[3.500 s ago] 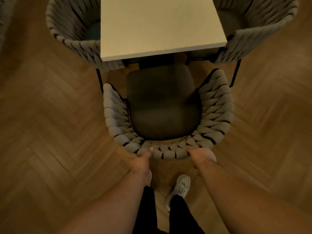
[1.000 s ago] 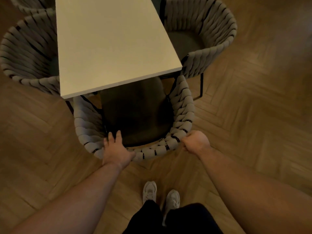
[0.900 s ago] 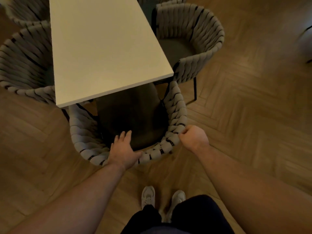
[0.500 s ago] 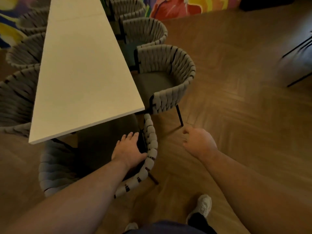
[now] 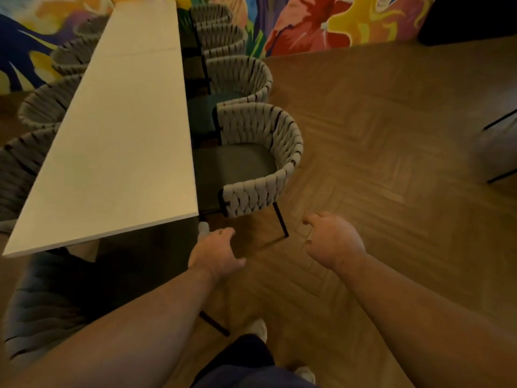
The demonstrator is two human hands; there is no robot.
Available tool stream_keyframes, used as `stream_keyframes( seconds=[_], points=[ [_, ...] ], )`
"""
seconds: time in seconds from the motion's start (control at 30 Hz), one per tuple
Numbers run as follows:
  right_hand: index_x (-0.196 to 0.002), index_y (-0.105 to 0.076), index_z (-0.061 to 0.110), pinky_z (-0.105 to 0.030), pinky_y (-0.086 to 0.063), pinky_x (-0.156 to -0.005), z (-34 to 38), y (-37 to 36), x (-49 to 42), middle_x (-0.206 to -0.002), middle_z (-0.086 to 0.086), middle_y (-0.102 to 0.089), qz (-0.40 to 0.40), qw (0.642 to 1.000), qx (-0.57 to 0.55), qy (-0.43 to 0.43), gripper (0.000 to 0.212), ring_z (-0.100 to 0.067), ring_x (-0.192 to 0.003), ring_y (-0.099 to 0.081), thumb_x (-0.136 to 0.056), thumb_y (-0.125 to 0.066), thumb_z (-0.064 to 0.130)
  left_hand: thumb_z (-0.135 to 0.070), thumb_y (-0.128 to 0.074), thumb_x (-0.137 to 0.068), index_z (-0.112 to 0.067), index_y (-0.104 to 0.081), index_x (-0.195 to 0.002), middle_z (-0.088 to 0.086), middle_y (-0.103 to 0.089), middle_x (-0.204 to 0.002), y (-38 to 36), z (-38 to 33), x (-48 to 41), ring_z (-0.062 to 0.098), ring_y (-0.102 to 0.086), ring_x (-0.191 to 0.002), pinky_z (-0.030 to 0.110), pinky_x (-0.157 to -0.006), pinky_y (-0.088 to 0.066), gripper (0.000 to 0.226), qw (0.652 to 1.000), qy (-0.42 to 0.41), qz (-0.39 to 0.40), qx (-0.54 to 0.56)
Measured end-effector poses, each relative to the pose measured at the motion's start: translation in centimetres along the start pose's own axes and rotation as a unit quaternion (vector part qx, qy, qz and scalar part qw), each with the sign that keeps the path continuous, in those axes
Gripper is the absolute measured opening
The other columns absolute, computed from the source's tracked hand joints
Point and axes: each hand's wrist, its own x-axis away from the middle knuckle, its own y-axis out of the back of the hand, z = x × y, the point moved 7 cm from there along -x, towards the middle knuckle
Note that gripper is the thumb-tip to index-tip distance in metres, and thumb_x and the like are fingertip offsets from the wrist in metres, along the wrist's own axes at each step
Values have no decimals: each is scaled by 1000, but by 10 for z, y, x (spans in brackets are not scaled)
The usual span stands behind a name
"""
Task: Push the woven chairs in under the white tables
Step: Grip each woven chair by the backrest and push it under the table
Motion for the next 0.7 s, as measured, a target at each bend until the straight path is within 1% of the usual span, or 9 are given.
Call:
stream_keyframes(
  seconds=[0.13, 0.3, 0.4, 0.47, 0.53, 0.63, 0.7],
  points=[
    [-138, -62, 31, -42, -49, -98, -11, 17, -37, -134, 2, -63, 14, 999, 27, 24, 44, -24, -122, -58, -94, -58, 37, -56, -81, -84, -31, -39, -160, -3, -50, -159, 6, -18, -37, 25, -50, -144, 50, -116, -47, 91, 1000, 7, -4, 2],
    [-143, -58, 32, -45, -46, -107, -17, 37, -110, -142, 1, -61, 26, 994, 85, 56, 47, -26, -128, -56, -96, -63, 29, -54, -82, -84, -29, -38, -160, -1, -49, -160, 7, -34, -97, 26, -44, -148, 51, -120, -43, 91, 1000, 10, -11, 13],
    [-144, -57, 34, -46, -44, -112, -18, 48, -166, -147, 3, -58, 34, 992, 93, 78, 46, -26, -132, -54, -99, -59, 28, -54, -81, -86, -27, -37, -161, 0, -47, -161, 12, -45, -146, 26, -43, -149, 48, -123, -39, 91, 1000, 13, -9, 15],
    [-148, -54, 34, -46, -43, -114, -20, 55, -206, -151, 3, -55, 36, 991, 99, 83, 49, -25, -135, -52, -100, -56, 27, -54, -80, -87, -27, -37, -161, 1, -48, -160, 20, -51, -181, 25, -45, -148, 46, -122, -40, 90, 1000, 9, -10, 0],
    [-151, -52, 34, -46, -43, -114, -25, 59, -241, -152, 3, -54, 45, 991, 95, 78, 51, -25, -136, -51, -101, -56, 27, -55, -80, -86, -29, -41, -158, -1, -52, -154, 29, -60, -212, 24, -49, -143, 45, -119, -44, 86, 1000, 1, -10, -19],
    [-149, -54, 34, -46, -45, -110, -34, 65, -288, -148, 3, -57, 64, 991, 89, 73, 49, -25, -132, -54, -100, -56, 33, -52, -83, -82, -32, -48, -152, -7, -58, -145, 42, -72, -256, 18, -55, -134, 45, -115, -47, 81, 999, -11, -19, -35],
    [-147, -54, 34, -46, -46, -109, -42, 68, -316, -146, 3, -58, 69, 992, 80, 70, 48, -25, -130, -55, -99, -59, 34, -47, -84, -82, -34, -49, -151, -9, -57, -147, 46, -78, -284, 16, -53, -136, 45, -116, -46, 78, 999, -7, -20, -34]
  ],
)
